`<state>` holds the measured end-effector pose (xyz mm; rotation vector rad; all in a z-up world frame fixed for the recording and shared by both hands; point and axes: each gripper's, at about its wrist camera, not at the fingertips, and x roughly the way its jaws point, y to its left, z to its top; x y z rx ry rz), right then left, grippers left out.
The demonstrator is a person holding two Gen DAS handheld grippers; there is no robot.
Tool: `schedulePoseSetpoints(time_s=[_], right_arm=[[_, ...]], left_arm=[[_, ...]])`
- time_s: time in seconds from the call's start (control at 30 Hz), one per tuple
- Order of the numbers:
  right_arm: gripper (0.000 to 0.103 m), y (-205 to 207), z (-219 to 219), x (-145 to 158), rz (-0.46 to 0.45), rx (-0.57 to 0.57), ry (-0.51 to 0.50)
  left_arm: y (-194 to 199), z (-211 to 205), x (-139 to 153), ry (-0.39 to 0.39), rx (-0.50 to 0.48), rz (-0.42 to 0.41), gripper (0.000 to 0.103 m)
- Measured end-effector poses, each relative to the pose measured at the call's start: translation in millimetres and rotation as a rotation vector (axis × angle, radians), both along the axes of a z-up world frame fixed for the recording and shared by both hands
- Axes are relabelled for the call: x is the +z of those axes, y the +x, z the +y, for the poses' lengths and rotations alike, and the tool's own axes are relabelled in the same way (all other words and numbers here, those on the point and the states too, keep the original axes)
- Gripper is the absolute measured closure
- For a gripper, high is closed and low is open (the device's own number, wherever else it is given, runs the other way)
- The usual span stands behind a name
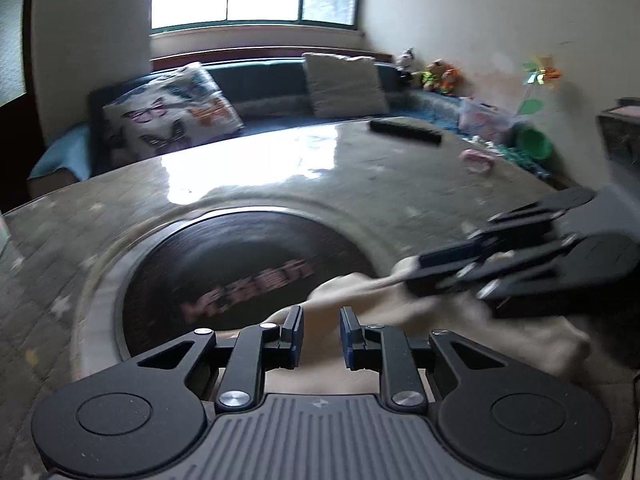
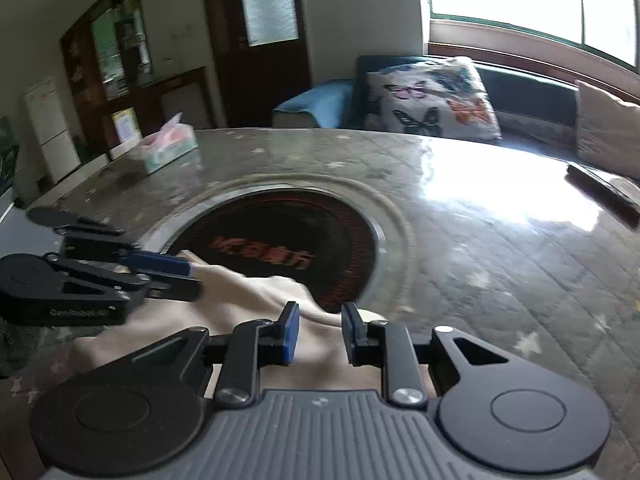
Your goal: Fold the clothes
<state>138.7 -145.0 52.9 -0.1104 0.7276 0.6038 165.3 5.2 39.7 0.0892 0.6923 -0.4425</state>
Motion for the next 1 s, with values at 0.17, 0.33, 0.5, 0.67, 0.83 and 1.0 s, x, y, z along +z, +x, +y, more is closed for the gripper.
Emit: schedulePoseSetpoints(time_s=[0.17,0.33,0.5,0.67,0.83,1.0], right_arm=[[0.082,9.7,21.9,-14.7,0.002,0.015,-0.072],[0.081,6.8,13.6,-7.6,-0.010,0.004,-0.049],[0.081,-12.3,-9.7,-1.2,-0.037,-0.024,-0.058],[0.081,-5.0,-38.2,-15.0,0.011,-0.125,-0.013],[0.080,-20.3,-56.2,-5.5,-0.009,-0.151,0.030],[0.081,-50.3,-65.2,-6.8,-0.026,-0.110,0.011]], left_arm=[[23.1,-10.6,-16.3,0.007,0.016,0.058,0.081],[22.6,-6.9,-20.9,-0.004,0.028,0.062,0.081],[21.6,-8.0,-23.1,-0.007,0.037,0.057,0.081],[19.6,-9.8,-21.6,0.000,0.047,0.051,0.081],[3.9,-5.9,-12.0,0.007,0.055,0.015,0.079],[-22.3,3.1,-8.6,0.007,0.061,-0.001,0.079]])
